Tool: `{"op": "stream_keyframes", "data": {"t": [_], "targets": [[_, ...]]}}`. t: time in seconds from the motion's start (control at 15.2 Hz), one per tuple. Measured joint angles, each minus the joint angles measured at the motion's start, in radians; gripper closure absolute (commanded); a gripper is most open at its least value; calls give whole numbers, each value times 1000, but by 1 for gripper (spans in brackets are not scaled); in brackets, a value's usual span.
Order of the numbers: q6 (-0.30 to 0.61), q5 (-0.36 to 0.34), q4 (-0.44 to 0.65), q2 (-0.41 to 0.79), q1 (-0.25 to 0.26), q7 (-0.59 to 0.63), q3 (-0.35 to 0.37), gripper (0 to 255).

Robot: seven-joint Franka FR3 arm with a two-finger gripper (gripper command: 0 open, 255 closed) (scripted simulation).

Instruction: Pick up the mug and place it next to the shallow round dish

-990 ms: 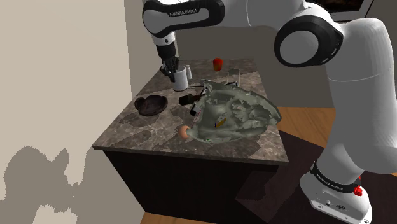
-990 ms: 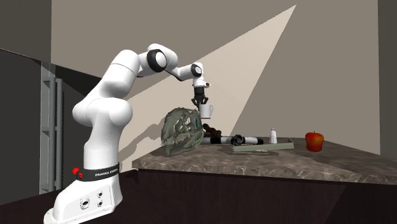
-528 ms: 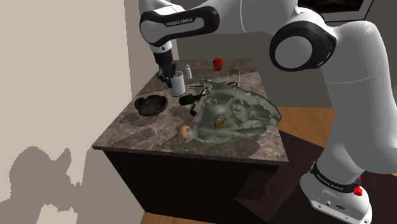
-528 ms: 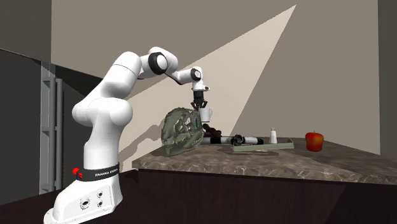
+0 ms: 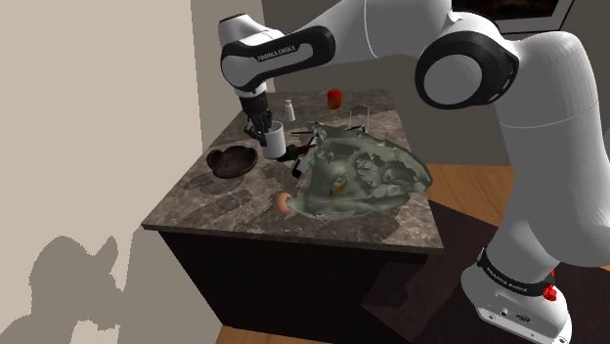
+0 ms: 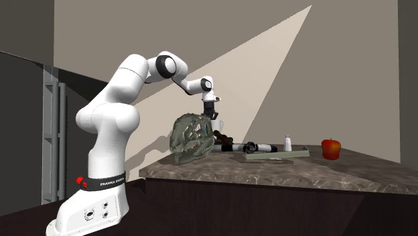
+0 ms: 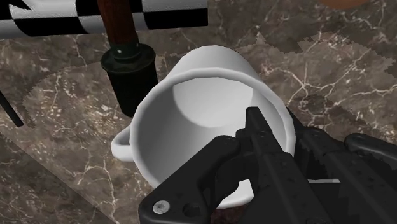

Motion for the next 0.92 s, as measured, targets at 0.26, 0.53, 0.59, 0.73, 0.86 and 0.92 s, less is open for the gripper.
{"op": "stream_keyframes", "data": {"t": [0.26,0.53,0.59,0.73,0.86,0.92], "targets": [[56,0,-55,1,0,1,0,255],[102,0,-92,10,2,4,1,255],[113,1,-98,15,1,3,1,255],[141,0,-128,13,3,6,2,255],[162,2,-139,24,1,5,2,255],[173,2,-141,32,0,4,2,255]]}}
